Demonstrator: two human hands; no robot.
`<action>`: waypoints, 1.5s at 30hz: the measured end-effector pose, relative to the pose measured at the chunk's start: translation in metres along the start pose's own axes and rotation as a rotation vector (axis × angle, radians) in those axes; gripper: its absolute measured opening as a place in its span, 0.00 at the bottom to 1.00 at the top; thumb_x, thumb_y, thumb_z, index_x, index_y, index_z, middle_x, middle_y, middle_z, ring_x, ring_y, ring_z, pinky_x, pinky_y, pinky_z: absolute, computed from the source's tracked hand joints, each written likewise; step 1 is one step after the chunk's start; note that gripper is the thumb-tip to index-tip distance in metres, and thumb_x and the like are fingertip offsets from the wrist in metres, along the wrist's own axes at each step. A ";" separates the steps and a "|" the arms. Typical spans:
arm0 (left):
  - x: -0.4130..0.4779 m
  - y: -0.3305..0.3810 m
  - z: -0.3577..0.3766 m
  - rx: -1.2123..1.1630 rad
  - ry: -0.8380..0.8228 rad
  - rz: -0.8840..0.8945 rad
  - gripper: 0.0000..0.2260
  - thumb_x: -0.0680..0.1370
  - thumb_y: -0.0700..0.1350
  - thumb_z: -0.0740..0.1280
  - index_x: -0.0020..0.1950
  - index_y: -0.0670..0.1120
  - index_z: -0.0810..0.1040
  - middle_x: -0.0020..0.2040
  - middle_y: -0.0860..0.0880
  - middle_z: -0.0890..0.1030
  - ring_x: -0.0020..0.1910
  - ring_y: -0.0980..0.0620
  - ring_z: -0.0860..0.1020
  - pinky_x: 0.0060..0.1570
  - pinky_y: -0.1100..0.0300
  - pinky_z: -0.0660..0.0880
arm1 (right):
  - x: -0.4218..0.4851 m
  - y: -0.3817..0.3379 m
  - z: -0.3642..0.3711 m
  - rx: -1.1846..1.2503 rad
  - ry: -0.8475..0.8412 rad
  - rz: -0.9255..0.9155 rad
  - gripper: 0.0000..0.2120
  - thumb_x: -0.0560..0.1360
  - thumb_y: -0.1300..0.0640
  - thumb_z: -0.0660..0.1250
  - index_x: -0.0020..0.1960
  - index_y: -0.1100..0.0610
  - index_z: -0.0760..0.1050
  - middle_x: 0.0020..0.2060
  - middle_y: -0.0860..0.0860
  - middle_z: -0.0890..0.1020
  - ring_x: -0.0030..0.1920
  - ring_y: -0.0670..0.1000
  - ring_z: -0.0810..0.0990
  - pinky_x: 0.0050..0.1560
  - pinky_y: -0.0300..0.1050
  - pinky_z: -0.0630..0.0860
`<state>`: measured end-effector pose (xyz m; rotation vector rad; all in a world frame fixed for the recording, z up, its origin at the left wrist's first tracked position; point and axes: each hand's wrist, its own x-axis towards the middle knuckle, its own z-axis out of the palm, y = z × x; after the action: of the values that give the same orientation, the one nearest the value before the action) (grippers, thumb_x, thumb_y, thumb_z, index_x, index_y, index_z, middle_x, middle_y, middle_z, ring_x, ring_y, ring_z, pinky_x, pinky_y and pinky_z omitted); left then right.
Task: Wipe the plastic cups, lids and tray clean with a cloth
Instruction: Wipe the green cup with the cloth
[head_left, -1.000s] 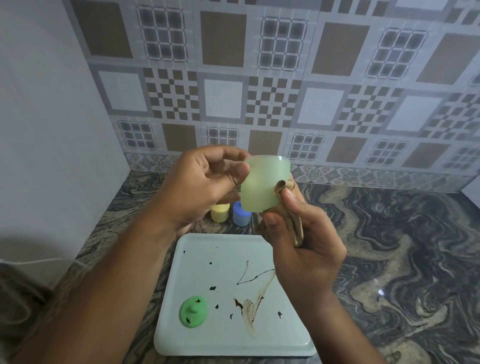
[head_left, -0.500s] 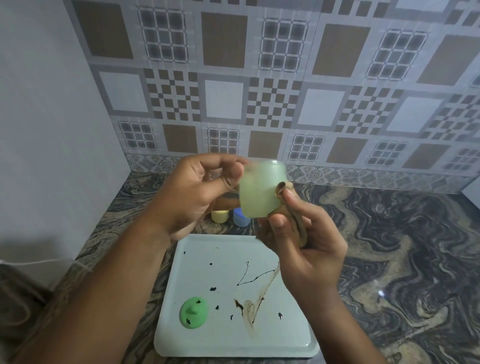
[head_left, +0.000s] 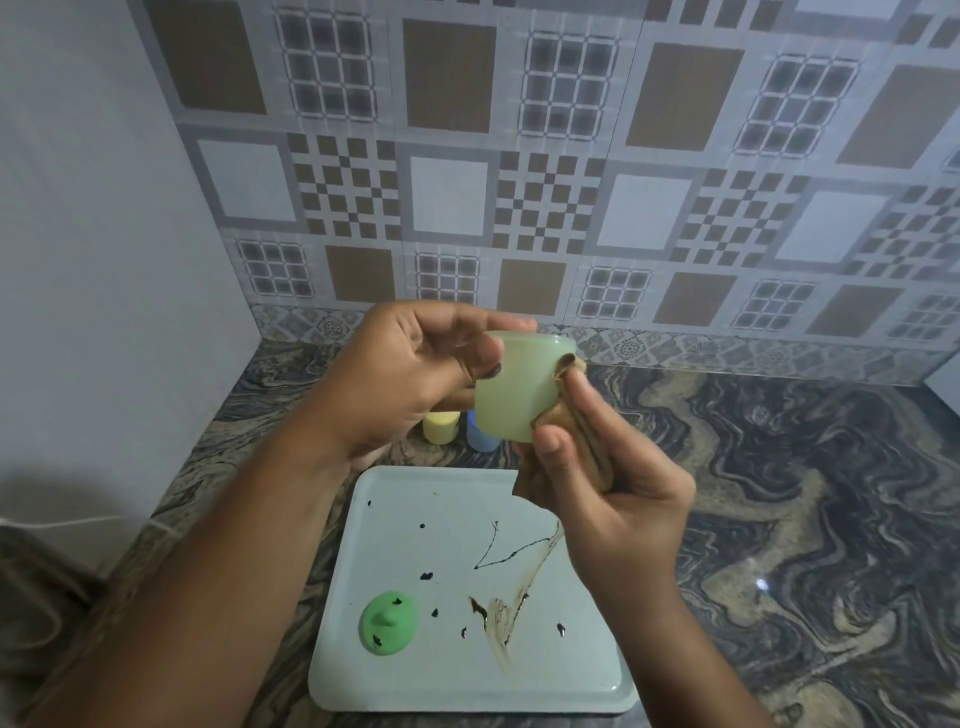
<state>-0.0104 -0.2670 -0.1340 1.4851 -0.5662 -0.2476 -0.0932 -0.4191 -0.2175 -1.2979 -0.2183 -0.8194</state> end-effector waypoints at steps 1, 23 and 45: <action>0.001 0.001 0.002 0.005 0.019 0.011 0.11 0.73 0.45 0.70 0.54 0.43 0.83 0.55 0.45 0.85 0.54 0.43 0.83 0.45 0.50 0.82 | 0.000 -0.001 0.001 -0.021 -0.029 -0.024 0.19 0.75 0.50 0.76 0.65 0.45 0.82 0.57 0.46 0.86 0.48 0.48 0.85 0.45 0.49 0.85; -0.006 -0.001 0.002 0.035 0.088 0.000 0.07 0.72 0.45 0.70 0.48 0.46 0.84 0.50 0.48 0.86 0.48 0.48 0.85 0.40 0.53 0.83 | 0.010 -0.016 0.003 -0.065 -0.046 0.069 0.18 0.78 0.61 0.66 0.67 0.55 0.76 0.46 0.39 0.86 0.42 0.38 0.79 0.42 0.37 0.82; -0.003 -0.002 0.012 -0.002 0.117 -0.121 0.11 0.70 0.51 0.72 0.50 0.49 0.83 0.39 0.55 0.84 0.40 0.54 0.83 0.28 0.61 0.77 | 0.005 -0.014 0.000 -0.065 -0.071 0.146 0.20 0.78 0.61 0.69 0.69 0.56 0.76 0.58 0.45 0.86 0.51 0.44 0.82 0.48 0.45 0.84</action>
<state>-0.0189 -0.2762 -0.1372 1.5234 -0.3828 -0.2543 -0.0987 -0.4216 -0.2038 -1.3882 -0.1525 -0.6612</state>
